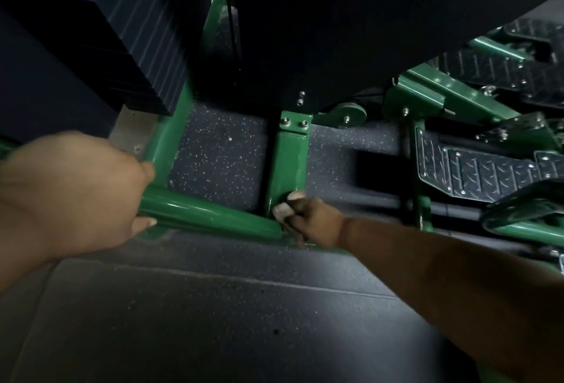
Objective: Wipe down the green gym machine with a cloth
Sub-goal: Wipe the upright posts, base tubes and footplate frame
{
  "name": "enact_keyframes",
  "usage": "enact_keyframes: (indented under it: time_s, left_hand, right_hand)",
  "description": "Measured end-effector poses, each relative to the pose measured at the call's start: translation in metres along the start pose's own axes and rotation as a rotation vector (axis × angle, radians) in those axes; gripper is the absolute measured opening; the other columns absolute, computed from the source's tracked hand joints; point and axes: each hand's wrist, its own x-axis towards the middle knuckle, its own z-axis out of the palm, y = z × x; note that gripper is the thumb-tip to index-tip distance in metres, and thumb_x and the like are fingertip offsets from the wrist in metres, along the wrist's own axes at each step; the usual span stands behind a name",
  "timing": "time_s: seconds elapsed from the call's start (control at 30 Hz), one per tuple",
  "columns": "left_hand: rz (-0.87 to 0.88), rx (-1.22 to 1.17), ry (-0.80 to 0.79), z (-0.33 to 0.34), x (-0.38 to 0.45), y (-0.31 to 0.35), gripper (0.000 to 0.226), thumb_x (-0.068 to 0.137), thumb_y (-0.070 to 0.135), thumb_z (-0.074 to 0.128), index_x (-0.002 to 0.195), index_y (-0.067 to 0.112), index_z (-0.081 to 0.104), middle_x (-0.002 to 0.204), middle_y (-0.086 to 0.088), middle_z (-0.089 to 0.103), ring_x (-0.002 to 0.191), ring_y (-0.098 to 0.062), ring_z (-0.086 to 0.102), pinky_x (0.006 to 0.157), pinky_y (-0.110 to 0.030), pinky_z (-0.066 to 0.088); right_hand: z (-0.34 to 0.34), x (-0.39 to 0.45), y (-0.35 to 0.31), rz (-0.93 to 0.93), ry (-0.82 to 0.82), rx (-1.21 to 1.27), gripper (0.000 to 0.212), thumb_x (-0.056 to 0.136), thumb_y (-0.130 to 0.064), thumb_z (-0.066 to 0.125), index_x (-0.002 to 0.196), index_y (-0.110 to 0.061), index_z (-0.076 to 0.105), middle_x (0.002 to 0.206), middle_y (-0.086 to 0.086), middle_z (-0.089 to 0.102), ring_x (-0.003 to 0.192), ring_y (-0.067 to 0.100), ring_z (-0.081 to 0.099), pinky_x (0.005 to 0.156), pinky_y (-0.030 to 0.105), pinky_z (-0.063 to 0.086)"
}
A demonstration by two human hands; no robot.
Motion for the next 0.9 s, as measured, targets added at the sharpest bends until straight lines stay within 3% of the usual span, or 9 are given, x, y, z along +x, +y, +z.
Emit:
enact_keyframes:
  time_s: [0.1, 0.2, 0.27, 0.47, 0.6, 0.67, 0.7, 0.8, 0.9]
  left_hand:
    - [-0.006, 0.015, 0.001, 0.003, 0.001, 0.001, 0.062, 0.074, 0.088, 0.027, 0.101, 0.04, 0.055, 0.077, 0.014, 0.053, 0.074, -0.009, 0.054, 0.071, -0.031, 0.05]
    - [-0.008, 0.069, -0.007, 0.007, 0.006, 0.002, 0.063, 0.073, 0.089, 0.024, 0.101, 0.04, 0.053, 0.076, 0.015, 0.051, 0.072, -0.007, 0.051, 0.072, -0.03, 0.05]
    - [0.002, 0.077, -0.012, 0.007, 0.008, 0.004, 0.062, 0.073, 0.09, 0.023, 0.1, 0.04, 0.048, 0.077, 0.015, 0.049, 0.07, -0.006, 0.05, 0.073, -0.029, 0.05]
    - [0.027, 0.044, -0.049, 0.015, 0.014, 0.003, 0.061, 0.07, 0.092, 0.024, 0.094, 0.037, 0.035, 0.079, 0.016, 0.051, 0.074, -0.004, 0.053, 0.08, -0.027, 0.049]
    - [0.055, -0.055, 0.154, 0.006, 0.012, 0.011, 0.068, 0.067, 0.094, 0.048, 0.094, 0.033, 0.031, 0.076, 0.015, 0.045, 0.072, -0.005, 0.055, 0.072, -0.027, 0.045]
    - [0.066, -0.325, 0.112, 0.009, 0.011, 0.011, 0.085, 0.032, 0.063, 0.097, 0.082, 0.022, 0.041, 0.061, 0.003, 0.036, 0.048, -0.022, 0.05, 0.057, -0.03, 0.034]
    - [0.134, -0.422, 0.161, 0.023, 0.013, 0.007, 0.085, 0.017, 0.039, 0.104, 0.073, 0.016, 0.045, 0.056, 0.002, 0.033, 0.04, -0.022, 0.045, 0.056, -0.028, 0.031]
    - [0.103, -0.466, 0.263, 0.061, 0.022, 0.001, 0.086, 0.014, 0.021, 0.103, 0.07, 0.017, 0.039, 0.051, -0.002, 0.038, 0.04, -0.02, 0.042, 0.053, -0.03, 0.04]
    - [0.09, -0.539, 0.255, 0.081, 0.042, 0.0, 0.082, 0.02, 0.022, 0.103, 0.067, 0.016, 0.036, 0.053, -0.001, 0.035, 0.049, -0.018, 0.039, 0.05, -0.038, 0.048]
  right_hand:
    - [0.023, -0.012, 0.001, 0.014, 0.026, -0.035, 0.022, 0.107, -0.047, 0.044, 0.115, -0.028, 0.047, 0.105, 0.006, 0.059, 0.098, 0.032, 0.058, 0.087, 0.038, 0.05]
    - [0.026, -0.031, 0.037, -0.006, 0.003, -0.285, 0.064, 0.1, -0.057, 0.042, 0.157, -0.041, 0.016, 0.154, 0.012, 0.044, 0.136, 0.038, 0.045, 0.111, 0.046, 0.041]
    - [0.025, -0.043, 0.07, 0.045, 0.011, -0.408, 0.081, 0.095, -0.064, 0.047, 0.162, -0.043, 0.005, 0.166, 0.002, 0.032, 0.149, 0.036, 0.034, 0.118, 0.052, 0.034]
    - [0.039, -0.043, 0.058, 0.1, 0.148, -0.485, 0.08, 0.095, -0.056, 0.058, 0.162, -0.026, 0.026, 0.157, 0.01, 0.043, 0.137, 0.037, 0.047, 0.114, 0.047, 0.038]
    - [0.077, -0.015, 0.0, -0.005, 0.293, -0.393, 0.073, 0.095, -0.048, 0.063, 0.156, -0.017, 0.038, 0.145, 0.012, 0.053, 0.134, 0.036, 0.05, 0.113, 0.049, 0.04]
    - [0.081, -0.012, 0.001, -0.001, 0.339, -0.384, 0.067, 0.098, -0.041, 0.061, 0.156, -0.018, 0.037, 0.143, 0.012, 0.054, 0.134, 0.035, 0.05, 0.114, 0.048, 0.04]
    - [0.079, -0.015, 0.013, -0.007, 0.329, -0.42, 0.062, 0.099, -0.037, 0.059, 0.154, -0.019, 0.039, 0.143, 0.012, 0.054, 0.132, 0.035, 0.052, 0.112, 0.048, 0.042]
    - [0.059, -0.036, 0.07, 0.038, 0.327, -0.516, 0.06, 0.092, -0.034, 0.068, 0.147, -0.02, 0.049, 0.141, 0.016, 0.057, 0.12, 0.04, 0.062, 0.101, 0.049, 0.05]
    - [0.037, -0.073, 0.137, 0.184, 0.308, -0.539, 0.069, 0.089, -0.046, 0.069, 0.15, -0.023, 0.046, 0.141, 0.015, 0.056, 0.125, 0.038, 0.059, 0.109, 0.049, 0.043]
